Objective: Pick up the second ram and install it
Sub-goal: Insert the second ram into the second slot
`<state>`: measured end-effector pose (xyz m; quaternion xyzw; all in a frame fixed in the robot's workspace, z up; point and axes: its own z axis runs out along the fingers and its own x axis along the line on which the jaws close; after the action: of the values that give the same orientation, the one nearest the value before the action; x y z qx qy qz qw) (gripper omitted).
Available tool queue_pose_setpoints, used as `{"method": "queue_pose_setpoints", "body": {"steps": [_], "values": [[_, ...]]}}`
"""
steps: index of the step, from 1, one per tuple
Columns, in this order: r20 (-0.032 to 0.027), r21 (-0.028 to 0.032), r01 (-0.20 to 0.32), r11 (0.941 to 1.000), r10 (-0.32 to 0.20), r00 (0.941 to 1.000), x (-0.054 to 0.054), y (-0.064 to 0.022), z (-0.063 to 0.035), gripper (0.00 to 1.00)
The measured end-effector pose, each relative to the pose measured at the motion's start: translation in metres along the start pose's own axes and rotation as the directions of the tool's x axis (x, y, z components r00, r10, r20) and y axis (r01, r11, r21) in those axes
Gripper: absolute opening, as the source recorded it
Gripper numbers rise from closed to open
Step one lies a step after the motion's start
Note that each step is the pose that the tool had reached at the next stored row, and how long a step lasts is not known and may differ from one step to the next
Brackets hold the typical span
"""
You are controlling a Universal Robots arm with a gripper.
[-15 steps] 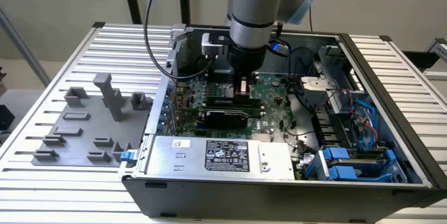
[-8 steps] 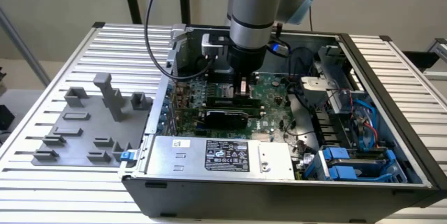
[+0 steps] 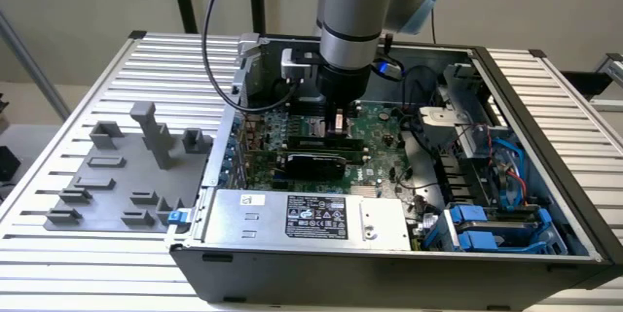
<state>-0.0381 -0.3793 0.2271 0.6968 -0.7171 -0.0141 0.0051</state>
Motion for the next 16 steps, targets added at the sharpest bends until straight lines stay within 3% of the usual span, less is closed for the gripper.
{"method": "queue_pose_setpoints", "body": {"steps": [16], "values": [[-0.0071,0.0002,0.0,1.0,0.0,1.0,-0.0015,-0.0009,0.0013,0.0]]}}
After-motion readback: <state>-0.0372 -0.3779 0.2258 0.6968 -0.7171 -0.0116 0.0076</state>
